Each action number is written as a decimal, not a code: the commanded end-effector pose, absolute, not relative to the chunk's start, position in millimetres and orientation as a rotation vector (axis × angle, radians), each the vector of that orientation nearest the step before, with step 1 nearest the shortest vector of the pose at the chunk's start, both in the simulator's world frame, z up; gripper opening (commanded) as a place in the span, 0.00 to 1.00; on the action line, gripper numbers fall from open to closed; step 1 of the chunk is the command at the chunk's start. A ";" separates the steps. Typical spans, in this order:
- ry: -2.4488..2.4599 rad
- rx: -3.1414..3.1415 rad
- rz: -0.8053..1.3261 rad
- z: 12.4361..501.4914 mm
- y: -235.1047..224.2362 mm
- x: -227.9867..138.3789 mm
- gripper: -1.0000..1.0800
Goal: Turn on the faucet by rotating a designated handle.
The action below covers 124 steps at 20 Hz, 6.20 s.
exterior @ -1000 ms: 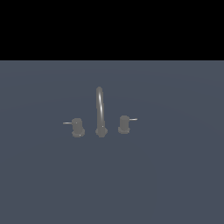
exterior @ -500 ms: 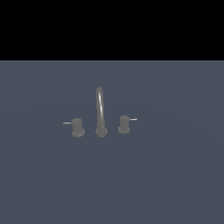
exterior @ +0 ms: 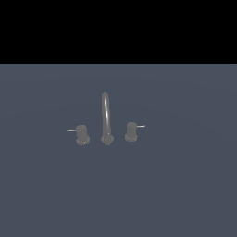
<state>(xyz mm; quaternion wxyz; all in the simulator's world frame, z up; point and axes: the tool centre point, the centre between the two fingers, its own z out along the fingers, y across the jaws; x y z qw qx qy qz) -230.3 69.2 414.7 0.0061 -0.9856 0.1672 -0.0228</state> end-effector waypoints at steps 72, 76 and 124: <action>2.102 -2.337 -0.001 60.4 173.3 14.7 0.00; 2.099 -2.338 0.000 61.4 173.5 14.4 0.00; 2.060 -2.357 0.006 62.5 147.6 -66.3 0.00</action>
